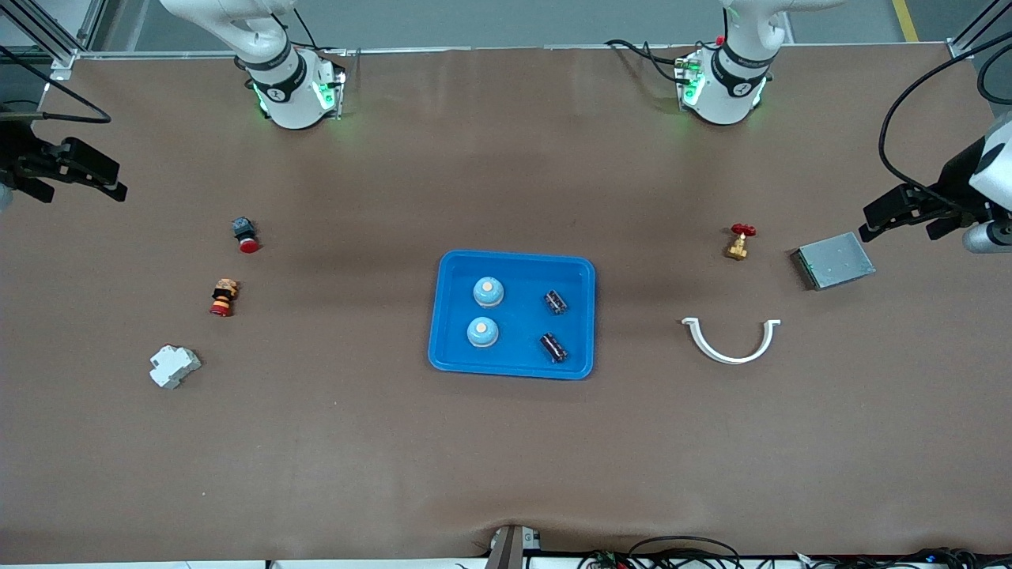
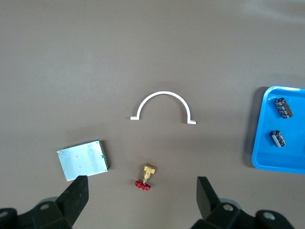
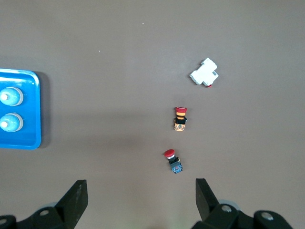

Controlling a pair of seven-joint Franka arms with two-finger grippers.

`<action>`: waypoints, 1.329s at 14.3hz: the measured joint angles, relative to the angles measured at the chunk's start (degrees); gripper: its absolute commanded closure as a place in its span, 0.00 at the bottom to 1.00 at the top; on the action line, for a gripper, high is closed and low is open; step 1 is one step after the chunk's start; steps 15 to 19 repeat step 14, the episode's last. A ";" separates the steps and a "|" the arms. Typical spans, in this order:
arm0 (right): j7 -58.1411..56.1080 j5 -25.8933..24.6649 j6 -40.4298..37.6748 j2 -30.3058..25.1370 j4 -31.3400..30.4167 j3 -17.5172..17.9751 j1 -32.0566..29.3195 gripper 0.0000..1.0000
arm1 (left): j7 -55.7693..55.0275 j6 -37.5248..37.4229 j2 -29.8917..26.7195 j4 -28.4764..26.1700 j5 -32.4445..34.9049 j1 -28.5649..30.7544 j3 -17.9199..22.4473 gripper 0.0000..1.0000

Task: Place electrolytic capacitor and blue bell in tray

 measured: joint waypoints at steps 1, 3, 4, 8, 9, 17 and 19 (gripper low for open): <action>0.00 0.00 0.16 0.00 0.00 -0.02 -0.02 0.00 | 0.05 0.00 0.11 0.02 0.00 -0.07 -0.09 0.00; 0.00 0.00 0.44 0.00 0.00 -0.04 -0.04 0.00 | 0.06 0.00 0.35 0.40 0.00 -0.14 -0.19 0.00; 0.00 0.00 0.55 0.00 0.00 -0.05 -0.04 0.00 | 0.06 -0.02 0.41 0.58 0.00 -0.16 -0.19 0.00; 0.00 0.00 1.15 0.00 -0.07 -0.05 -0.04 0.00 | 0.06 -0.40 0.44 0.78 0.00 -0.32 -0.30 0.00; 0.00 0.00 1.30 0.00 -0.09 -0.05 -0.04 0.00 | 0.06 -0.42 0.46 0.78 0.00 -0.32 -0.30 0.00; 0.00 0.01 2.01 0.02 -0.57 -0.05 -0.04 0.00 | 0.06 -0.47 0.76 0.79 0.00 -0.31 -0.30 0.00; 0.00 0.01 2.01 0.02 -0.57 -0.05 -0.04 0.00 | 0.06 -0.47 0.76 0.79 0.00 -0.31 -0.30 0.00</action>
